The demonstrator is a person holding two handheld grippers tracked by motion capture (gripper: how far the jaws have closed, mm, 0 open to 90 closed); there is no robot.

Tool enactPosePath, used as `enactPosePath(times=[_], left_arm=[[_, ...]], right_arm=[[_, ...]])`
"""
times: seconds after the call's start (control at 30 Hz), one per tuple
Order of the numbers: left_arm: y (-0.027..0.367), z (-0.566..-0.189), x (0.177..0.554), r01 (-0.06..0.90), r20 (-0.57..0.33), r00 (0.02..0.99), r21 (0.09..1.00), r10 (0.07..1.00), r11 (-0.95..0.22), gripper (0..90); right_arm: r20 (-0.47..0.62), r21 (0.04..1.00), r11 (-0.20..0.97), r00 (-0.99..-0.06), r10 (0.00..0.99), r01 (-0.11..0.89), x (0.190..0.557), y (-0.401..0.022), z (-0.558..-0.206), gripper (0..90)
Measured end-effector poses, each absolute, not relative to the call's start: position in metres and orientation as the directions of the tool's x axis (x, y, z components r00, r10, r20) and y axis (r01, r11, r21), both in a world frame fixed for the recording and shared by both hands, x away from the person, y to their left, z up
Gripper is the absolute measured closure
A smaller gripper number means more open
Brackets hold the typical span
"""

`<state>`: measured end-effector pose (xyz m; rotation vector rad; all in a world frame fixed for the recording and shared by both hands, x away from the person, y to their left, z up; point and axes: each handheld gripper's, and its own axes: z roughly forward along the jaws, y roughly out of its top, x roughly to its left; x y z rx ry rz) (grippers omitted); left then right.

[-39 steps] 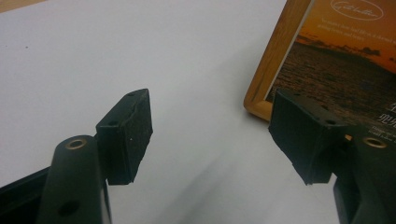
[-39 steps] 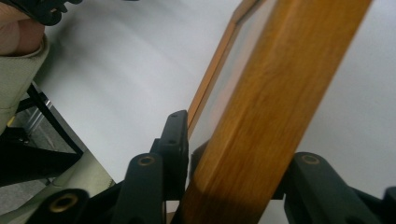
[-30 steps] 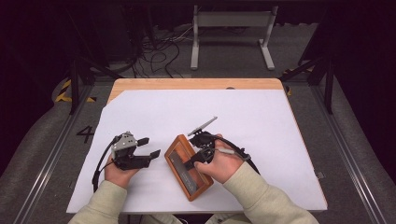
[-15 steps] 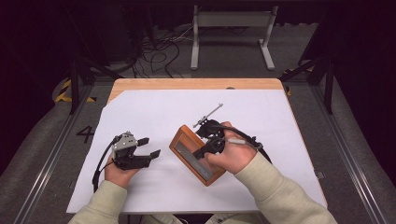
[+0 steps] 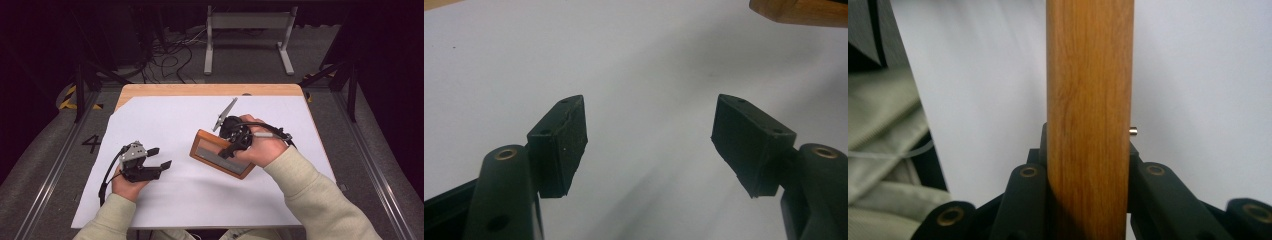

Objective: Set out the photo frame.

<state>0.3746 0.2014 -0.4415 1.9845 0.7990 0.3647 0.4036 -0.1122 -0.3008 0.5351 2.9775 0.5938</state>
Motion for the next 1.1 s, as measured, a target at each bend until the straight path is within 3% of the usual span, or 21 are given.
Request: enactPosePath(times=[0.37,0.63,1.1], left_arm=[[0.202,-0.442,0.374,0.394,-0.071,0.743,0.850,0.666,-0.349,30.4],[0.201,-0.442,0.374,0.393,-0.069,0.741,0.851,0.667,-0.348,30.5],[0.202,-0.442,0.374,0.392,-0.070,0.744,0.851,0.665,-0.350,30.4]], right_arm=[[-0.055,0.315,0.946,-0.993,0.100,0.078,0.426,-0.118,-0.308,75.3],[0.004,0.249,0.964,-0.996,0.091,0.089,0.441,-0.119,-0.332,75.3],[0.056,0.252,0.963,-0.995,0.085,0.096,0.452,-0.114,-0.357,75.0]])
